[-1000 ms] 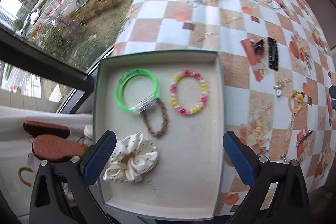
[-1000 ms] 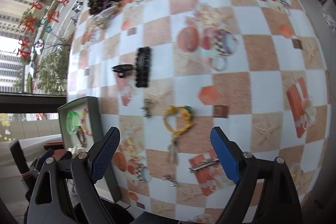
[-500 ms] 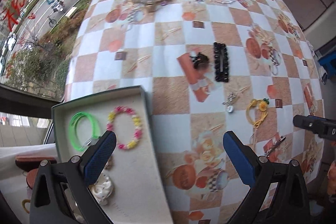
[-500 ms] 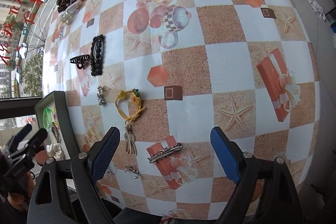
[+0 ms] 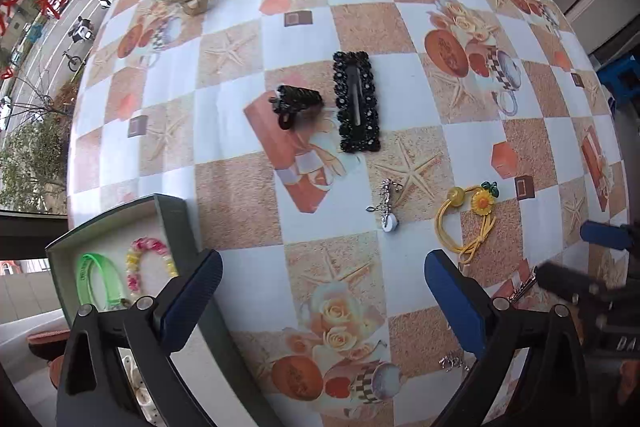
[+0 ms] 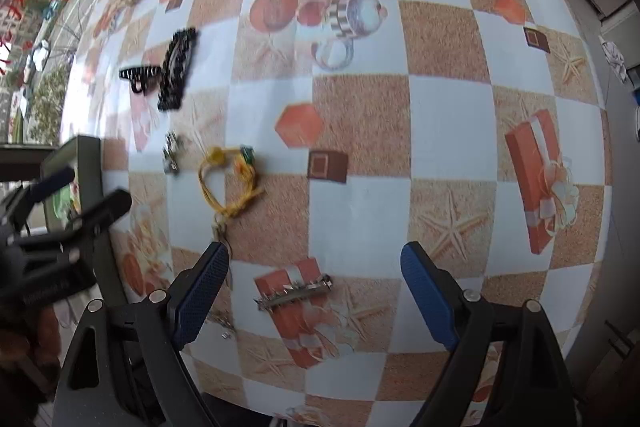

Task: Organize jewelry
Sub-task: 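Close the right tool on the silver barrette while the left tool grasps the silver charm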

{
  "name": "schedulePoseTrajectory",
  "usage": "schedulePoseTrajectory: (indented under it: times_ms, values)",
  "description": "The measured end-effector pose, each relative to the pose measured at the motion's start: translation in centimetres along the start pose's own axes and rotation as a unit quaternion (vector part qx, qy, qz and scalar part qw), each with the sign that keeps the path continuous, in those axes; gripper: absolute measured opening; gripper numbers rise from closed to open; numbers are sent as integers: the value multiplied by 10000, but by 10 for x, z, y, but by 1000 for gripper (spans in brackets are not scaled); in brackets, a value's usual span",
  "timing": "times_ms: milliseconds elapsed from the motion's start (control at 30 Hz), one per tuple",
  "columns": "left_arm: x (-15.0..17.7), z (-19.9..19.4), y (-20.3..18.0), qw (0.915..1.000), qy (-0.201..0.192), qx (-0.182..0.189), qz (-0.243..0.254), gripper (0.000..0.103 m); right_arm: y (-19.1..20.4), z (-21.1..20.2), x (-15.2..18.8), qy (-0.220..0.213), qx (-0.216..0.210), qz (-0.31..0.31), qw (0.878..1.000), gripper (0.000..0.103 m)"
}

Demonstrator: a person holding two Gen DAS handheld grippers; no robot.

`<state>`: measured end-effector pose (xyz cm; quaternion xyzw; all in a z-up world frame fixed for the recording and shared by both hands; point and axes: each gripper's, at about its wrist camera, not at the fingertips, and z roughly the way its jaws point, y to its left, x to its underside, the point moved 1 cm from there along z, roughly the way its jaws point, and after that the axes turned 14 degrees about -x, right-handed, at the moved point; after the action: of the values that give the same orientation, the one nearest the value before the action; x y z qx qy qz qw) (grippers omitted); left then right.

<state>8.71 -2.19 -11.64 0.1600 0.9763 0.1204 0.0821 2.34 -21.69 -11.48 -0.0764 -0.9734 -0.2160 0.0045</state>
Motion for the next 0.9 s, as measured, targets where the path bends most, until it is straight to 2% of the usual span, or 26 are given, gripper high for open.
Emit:
schedulePoseTrajectory:
  times_ms: [67, 167, 267, 400, 567, 633, 667, 800, 833, 900]
  values:
    - [-2, 7, -5, 10000, 35, 15, 44, 103, -5, 7, 9, 151, -35, 111, 9998, 90]
    - [-5, 18, -13, 9999, 118, 31, 120, 90, -13, 17, 21, 235, -94, 524, 9983, 90]
    - [-8, 28, -18, 9998, 197, 42, 87, 90, -24, 26, 31, 195, -220, 1139, 9931, 87]
    - [-11, 35, -23, 9997, 220, 63, 63, 90, -21, 26, 35, -61, -234, 1528, 9880, 83]
    - [-14, 39, -27, 9998, 182, 87, 91, 85, -4, 29, 33, -168, -81, 1651, 9861, 66]
    - [-15, 40, -34, 9998, 149, 95, 99, 82, 8, 32, 30, -168, 110, 1553, 9877, 52]
    - [-15, 39, -36, 9998, 135, 130, 103, 77, 12, 33, 30, -168, 215, 1487, 9885, 50]
    - [-12, 28, -51, 9995, 89, 230, 185, 60, 18, 34, 31, -148, 350, 1400, 9894, 21]
    - [-11, 26, -55, 9994, 88, 268, 222, 57, 19, 34, 31, -137, 355, 1396, 9895, 18]
    - [-10, 23, -58, 9992, 92, 319, 221, 41, 22, 35, 32, -125, 299, 1376, 9900, 18]
